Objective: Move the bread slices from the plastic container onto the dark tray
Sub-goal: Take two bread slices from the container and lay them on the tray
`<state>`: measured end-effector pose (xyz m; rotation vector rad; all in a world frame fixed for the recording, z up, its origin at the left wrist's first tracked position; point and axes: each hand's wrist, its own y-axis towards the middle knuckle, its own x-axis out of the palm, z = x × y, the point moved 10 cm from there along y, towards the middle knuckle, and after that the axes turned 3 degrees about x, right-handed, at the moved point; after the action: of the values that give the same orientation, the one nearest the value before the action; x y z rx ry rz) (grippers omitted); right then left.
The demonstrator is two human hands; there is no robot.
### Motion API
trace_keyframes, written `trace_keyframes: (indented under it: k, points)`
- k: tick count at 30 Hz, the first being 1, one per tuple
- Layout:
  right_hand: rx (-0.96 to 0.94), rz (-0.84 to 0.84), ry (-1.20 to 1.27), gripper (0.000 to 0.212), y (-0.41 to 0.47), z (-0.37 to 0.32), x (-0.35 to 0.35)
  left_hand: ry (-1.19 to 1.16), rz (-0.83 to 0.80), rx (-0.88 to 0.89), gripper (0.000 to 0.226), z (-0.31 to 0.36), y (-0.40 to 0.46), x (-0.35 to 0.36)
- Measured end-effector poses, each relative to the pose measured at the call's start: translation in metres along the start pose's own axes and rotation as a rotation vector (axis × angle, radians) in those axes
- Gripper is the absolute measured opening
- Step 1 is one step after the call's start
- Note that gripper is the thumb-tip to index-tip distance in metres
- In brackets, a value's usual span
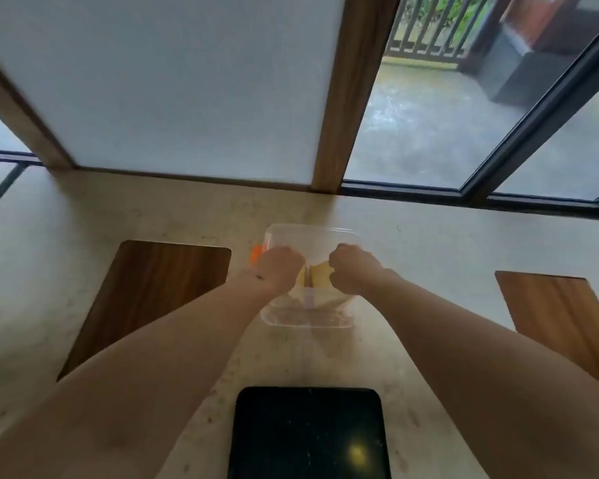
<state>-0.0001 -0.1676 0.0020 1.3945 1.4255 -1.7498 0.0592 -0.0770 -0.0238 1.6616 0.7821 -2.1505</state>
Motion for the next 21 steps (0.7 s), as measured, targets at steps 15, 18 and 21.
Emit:
trace_keyframes:
  k: [15, 18, 21]
  points:
    - [0.181, -0.001, 0.024, 0.041, 0.059, 0.02, 0.033, 0.256, -0.125, -0.092, 0.015, -0.004, 0.051, 0.018]
    - [0.131, -0.024, -0.033, 0.045, 0.061, 0.019, 0.04, 0.3, -0.112, -0.076, 0.019, 0.0, 0.051, 0.022]
    - [0.11, 0.0, -0.07, 0.044, 0.065, 0.019, 0.044, 0.266, -0.06, -0.053, 0.025, 0.004, 0.056, 0.027]
